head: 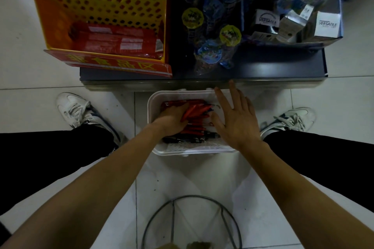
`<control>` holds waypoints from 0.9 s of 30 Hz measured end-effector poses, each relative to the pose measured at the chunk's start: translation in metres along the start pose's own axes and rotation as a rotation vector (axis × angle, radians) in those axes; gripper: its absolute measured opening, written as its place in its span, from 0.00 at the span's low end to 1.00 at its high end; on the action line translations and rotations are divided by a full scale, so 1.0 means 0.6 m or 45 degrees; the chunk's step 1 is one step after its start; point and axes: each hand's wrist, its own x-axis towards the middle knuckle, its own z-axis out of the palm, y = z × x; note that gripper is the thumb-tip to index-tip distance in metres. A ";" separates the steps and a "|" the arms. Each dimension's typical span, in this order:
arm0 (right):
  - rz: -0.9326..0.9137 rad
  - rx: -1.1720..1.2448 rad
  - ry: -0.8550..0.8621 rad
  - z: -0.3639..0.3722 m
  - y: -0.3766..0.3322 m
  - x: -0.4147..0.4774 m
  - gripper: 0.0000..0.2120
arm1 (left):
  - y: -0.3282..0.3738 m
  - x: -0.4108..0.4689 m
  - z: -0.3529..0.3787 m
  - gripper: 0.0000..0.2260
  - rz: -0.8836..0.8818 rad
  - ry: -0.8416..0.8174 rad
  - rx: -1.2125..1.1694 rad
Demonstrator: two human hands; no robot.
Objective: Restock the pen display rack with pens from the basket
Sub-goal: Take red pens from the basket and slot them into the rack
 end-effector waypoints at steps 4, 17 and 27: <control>0.007 0.029 0.005 0.005 0.002 0.001 0.34 | 0.000 0.004 0.011 0.26 0.031 0.173 0.261; -0.090 -0.047 0.061 0.009 0.014 0.005 0.32 | 0.008 0.021 0.012 0.23 -0.071 0.168 0.163; -0.138 0.053 0.048 -0.053 -0.014 -0.001 0.29 | 0.045 -0.030 -0.079 0.11 0.031 -0.398 -0.268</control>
